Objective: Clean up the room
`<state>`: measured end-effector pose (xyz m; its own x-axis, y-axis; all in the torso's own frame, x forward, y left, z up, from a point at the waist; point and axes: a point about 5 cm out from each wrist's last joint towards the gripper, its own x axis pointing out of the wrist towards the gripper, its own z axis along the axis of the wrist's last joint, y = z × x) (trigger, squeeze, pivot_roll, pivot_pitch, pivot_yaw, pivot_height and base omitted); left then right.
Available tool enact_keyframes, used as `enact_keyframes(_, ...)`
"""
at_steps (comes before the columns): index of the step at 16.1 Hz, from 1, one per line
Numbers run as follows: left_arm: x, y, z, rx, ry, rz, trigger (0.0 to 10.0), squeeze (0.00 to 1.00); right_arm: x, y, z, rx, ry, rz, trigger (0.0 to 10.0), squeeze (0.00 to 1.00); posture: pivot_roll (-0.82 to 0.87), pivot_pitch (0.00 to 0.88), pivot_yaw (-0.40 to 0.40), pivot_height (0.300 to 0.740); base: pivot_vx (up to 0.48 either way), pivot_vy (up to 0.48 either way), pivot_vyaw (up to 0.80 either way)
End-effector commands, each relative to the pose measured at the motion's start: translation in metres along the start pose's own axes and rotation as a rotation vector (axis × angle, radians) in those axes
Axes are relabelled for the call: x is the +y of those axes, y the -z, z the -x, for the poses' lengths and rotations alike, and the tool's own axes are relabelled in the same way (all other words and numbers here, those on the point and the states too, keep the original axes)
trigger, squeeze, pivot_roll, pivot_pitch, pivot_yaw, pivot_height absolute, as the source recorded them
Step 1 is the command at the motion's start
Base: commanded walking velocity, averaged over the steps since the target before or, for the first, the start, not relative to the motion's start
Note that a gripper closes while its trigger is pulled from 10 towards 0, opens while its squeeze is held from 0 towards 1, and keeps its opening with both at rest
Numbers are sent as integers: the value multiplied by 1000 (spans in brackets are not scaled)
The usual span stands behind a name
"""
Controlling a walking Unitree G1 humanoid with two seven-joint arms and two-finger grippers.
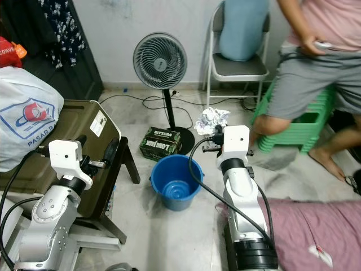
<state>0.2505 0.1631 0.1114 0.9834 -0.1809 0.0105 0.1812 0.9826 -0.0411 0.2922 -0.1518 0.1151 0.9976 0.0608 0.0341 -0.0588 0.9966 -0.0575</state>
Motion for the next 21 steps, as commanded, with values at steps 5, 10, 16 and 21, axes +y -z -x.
enact_keyframes(5,-1,-4,-2,-14,6,-5,10000,0,4,-5,-3,-24,-13,-13,10000,0,-59,0,35,740,309,0,0)
enact_keyframes(10,-1,-4,-3,-14,5,-4,10000,0,6,-7,-3,-32,-26,2,10000,0,-58,0,36,740,307,0,411)
enact_keyframes(16,-2,-4,-3,-15,5,-3,10000,0,6,-6,-4,-33,-25,6,10000,0,-59,0,37,740,308,0,292)
enact_keyframes(21,-2,-4,-4,-17,6,-1,10000,0,6,-6,-5,-31,-26,7,10000,0,-59,0,35,740,309,0,0)
